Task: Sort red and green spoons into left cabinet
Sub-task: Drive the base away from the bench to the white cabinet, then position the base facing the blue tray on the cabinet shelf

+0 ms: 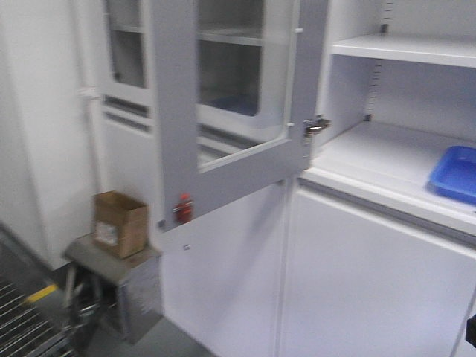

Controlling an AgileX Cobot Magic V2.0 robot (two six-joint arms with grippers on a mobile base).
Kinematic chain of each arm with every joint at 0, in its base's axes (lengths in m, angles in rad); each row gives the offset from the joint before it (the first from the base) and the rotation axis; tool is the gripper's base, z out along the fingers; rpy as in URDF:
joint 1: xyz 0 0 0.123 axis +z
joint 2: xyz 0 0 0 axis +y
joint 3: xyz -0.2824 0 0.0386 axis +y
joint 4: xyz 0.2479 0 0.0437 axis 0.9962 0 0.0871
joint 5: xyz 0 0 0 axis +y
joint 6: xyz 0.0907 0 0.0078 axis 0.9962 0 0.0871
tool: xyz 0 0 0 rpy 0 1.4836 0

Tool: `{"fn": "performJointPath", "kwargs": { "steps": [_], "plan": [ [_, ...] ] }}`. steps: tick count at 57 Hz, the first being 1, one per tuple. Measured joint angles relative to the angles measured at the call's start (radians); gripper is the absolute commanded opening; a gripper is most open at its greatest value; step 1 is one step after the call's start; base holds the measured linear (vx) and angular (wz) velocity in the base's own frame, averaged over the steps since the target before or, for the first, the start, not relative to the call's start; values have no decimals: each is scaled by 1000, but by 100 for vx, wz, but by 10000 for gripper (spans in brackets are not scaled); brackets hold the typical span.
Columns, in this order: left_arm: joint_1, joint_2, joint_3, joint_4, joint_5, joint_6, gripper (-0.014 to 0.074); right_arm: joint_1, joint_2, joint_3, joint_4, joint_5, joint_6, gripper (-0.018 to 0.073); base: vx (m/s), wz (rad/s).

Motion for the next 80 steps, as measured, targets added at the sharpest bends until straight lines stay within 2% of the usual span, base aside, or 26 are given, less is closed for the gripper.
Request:
{"fn": "performJointPath", "kwargs": {
  "steps": [41,80],
  "plan": [
    [0,0,0,0,0,0,0,0,0,0,0,0,0,-3,31,-59],
    [0,0,0,0,0,0,0,0,0,0,0,0,0,-3,30,-24]
  ]
}}
